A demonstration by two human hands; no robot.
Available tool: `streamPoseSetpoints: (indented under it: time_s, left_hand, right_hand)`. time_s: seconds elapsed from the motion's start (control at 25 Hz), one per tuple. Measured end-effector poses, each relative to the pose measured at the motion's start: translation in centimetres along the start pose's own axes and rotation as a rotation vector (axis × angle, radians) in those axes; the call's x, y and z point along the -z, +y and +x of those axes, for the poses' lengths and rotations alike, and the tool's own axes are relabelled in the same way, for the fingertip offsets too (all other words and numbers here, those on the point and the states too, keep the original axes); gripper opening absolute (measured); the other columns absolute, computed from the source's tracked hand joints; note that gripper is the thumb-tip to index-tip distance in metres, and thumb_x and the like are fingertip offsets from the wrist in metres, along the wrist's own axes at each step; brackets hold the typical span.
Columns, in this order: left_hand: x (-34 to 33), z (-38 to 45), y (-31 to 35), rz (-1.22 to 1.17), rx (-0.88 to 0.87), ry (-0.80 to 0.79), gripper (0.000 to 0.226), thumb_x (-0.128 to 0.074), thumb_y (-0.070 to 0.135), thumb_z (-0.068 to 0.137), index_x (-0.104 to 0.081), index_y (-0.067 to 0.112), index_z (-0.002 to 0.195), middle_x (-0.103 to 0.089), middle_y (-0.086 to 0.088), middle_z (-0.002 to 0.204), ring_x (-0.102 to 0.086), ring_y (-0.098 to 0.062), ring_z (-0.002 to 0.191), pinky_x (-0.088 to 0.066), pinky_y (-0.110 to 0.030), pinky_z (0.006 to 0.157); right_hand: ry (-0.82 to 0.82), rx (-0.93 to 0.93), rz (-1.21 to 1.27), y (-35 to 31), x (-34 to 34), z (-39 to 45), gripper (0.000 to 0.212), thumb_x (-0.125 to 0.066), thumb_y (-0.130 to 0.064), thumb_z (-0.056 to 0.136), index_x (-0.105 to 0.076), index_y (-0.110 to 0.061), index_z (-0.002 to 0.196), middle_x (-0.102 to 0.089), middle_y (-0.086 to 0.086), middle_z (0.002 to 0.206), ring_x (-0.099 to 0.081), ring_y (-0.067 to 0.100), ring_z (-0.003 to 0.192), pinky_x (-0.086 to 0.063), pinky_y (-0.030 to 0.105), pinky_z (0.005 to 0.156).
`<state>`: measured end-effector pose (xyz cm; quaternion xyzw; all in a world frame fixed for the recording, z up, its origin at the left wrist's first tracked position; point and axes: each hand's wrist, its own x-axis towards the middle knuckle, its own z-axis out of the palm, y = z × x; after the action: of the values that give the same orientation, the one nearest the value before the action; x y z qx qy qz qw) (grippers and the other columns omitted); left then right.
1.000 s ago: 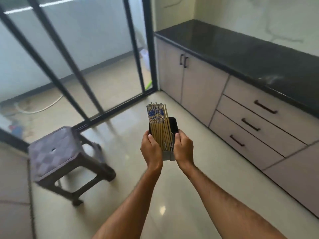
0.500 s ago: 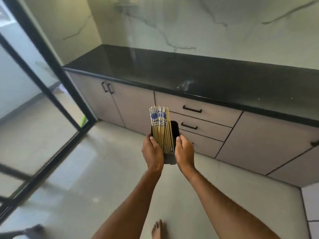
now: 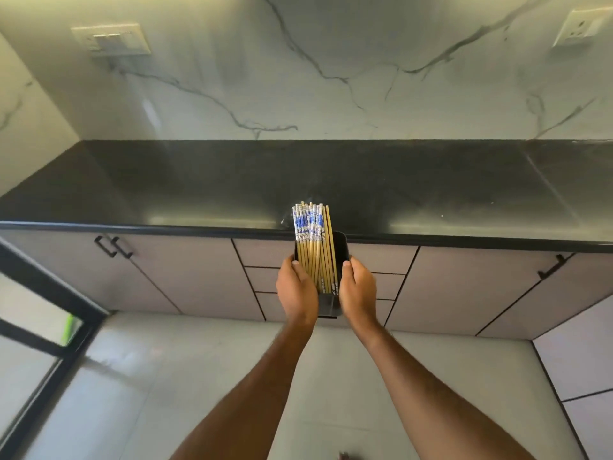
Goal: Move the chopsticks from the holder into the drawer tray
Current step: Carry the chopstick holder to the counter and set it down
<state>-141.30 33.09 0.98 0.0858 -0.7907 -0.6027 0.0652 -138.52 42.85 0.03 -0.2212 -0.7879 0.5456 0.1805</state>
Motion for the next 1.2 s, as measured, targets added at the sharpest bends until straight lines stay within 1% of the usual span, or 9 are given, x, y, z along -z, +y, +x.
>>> streamPoseSetpoints:
  time_s: [0.16,0.24,0.48,0.56,0.68,0.88,1.0,1.04,1.2]
  left_hand:
    - [-4.3,7.1,0.8,-0.003,-0.004,-0.051,0.033,-0.031,0.024,0.110,-0.061,0.011,0.108,-0.068,-0.003,0.095,-0.064,-0.012,0.082,-0.053,-0.025,0.067]
    - [-6.4,10.7,1.2,-0.002,-0.005,-0.046,0.034,-0.031,0.023,0.110,-0.061,0.007,0.108,-0.068,-0.006,0.095,-0.063,-0.014,0.081,-0.053,-0.025,0.066]
    - [-12.2,21.5,2.6,0.038,0.003,-0.035,0.035,-0.030,0.023,0.110,-0.062,0.011,0.111,-0.068,-0.003,0.096,-0.065,-0.014,0.083,-0.056,-0.026,0.067]
    - [-13.9,24.6,2.7,0.045,0.012,-0.041,0.034,-0.030,0.023,0.109,-0.062,0.011,0.109,-0.068,-0.004,0.094,-0.061,-0.012,0.078,-0.051,-0.021,0.061]
    - [-16.0,28.1,2.4,0.028,0.013,-0.058,0.031,-0.032,0.022,0.109,-0.062,0.016,0.103,-0.068,0.000,0.092,-0.062,-0.010,0.076,-0.048,-0.018,0.062]
    - [-18.5,31.8,2.3,0.055,0.033,-0.075,0.033,-0.034,0.021,0.109,-0.056,0.033,0.088,-0.066,0.007,0.087,-0.065,0.000,0.076,-0.048,-0.013,0.061]
    - [-19.3,33.3,2.3,0.059,0.036,-0.074,0.036,-0.034,0.021,0.109,-0.053,0.038,0.083,-0.064,0.009,0.083,-0.061,0.011,0.073,-0.047,-0.010,0.057]
    - [-19.5,33.8,2.4,0.064,0.042,-0.076,0.037,-0.033,0.021,0.109,-0.052,0.038,0.082,-0.064,0.009,0.084,-0.061,0.010,0.072,-0.046,-0.011,0.058]
    - [-20.1,35.1,2.5,0.064,0.036,-0.091,0.037,-0.032,0.022,0.108,-0.052,0.038,0.082,-0.064,0.009,0.084,-0.059,0.013,0.073,-0.044,-0.013,0.061]
  right_hand:
    - [0.032,0.040,-0.015,0.3,-1.7,7.7,0.032,-0.035,-0.026,0.111,-0.062,-0.016,0.097,-0.066,-0.005,0.086,-0.069,0.012,0.077,-0.060,0.019,0.057]
    - [0.030,0.049,-0.020,0.2,-2.8,11.7,0.031,-0.034,-0.027,0.111,-0.061,-0.020,0.097,-0.066,-0.008,0.086,-0.069,0.010,0.078,-0.058,0.016,0.057]
    - [0.018,0.014,-0.056,0.0,-6.4,23.7,0.035,-0.034,-0.028,0.111,-0.064,-0.015,0.099,-0.069,-0.003,0.087,-0.070,0.012,0.077,-0.064,0.030,0.064]
    - [0.010,0.011,-0.054,0.0,-7.3,26.9,0.032,-0.034,-0.028,0.111,-0.062,-0.019,0.096,-0.068,-0.006,0.087,-0.069,0.007,0.077,-0.062,0.026,0.063]
    - [0.002,0.008,-0.068,0.2,-8.4,30.7,0.027,-0.035,-0.026,0.111,-0.058,-0.027,0.096,-0.063,-0.015,0.086,-0.065,-0.010,0.079,-0.057,0.014,0.059]
    - [0.009,-0.044,-0.068,1.1,-9.8,35.5,0.030,-0.037,-0.025,0.110,-0.062,-0.016,0.098,-0.065,-0.006,0.086,-0.063,0.004,0.071,-0.060,0.026,0.067]
    - [0.021,-0.054,-0.094,1.2,-10.4,37.2,0.030,-0.036,-0.025,0.111,-0.062,-0.015,0.100,-0.062,-0.009,0.085,-0.063,0.002,0.072,-0.054,0.017,0.062]
    - [0.024,-0.059,-0.098,1.2,-10.6,37.7,0.030,-0.036,-0.025,0.111,-0.062,-0.015,0.099,-0.063,-0.009,0.086,-0.064,0.004,0.074,-0.055,0.018,0.063]
    - [0.034,-0.064,-0.068,1.1,-11.1,38.7,0.033,-0.036,-0.025,0.110,-0.062,-0.013,0.094,-0.068,0.002,0.089,-0.069,0.013,0.081,-0.063,0.037,0.073]
